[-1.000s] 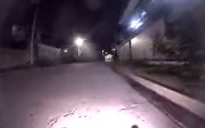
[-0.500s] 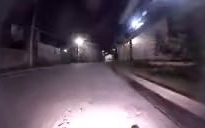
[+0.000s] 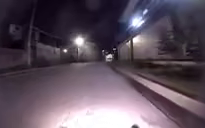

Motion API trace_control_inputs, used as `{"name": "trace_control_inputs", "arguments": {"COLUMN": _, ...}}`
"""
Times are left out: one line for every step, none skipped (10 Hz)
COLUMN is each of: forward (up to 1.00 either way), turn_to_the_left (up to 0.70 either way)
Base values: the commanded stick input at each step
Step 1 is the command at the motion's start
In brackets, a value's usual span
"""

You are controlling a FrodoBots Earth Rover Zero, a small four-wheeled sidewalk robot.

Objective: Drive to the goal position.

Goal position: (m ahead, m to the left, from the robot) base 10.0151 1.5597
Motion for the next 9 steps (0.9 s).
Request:
{"name": "trace_control_inputs", "arguments": {"forward": 0.70, "turn_to_the_left": 0.00}}
{"name": "trace_control_inputs", "arguments": {"forward": 0.70, "turn_to_the_left": 0.00}}
{"name": "trace_control_inputs", "arguments": {"forward": 0.70, "turn_to_the_left": 0.00}}
{"name": "trace_control_inputs", "arguments": {"forward": 0.70, "turn_to_the_left": 0.00}}
{"name": "trace_control_inputs", "arguments": {"forward": 0.70, "turn_to_the_left": 0.00}}
{"name": "trace_control_inputs", "arguments": {"forward": 0.70, "turn_to_the_left": 0.00}}
{"name": "trace_control_inputs", "arguments": {"forward": 0.70, "turn_to_the_left": 0.00}}
{"name": "trace_control_inputs", "arguments": {"forward": 0.70, "turn_to_the_left": 0.00}}
{"name": "trace_control_inputs", "arguments": {"forward": 0.70, "turn_to_the_left": 0.00}}
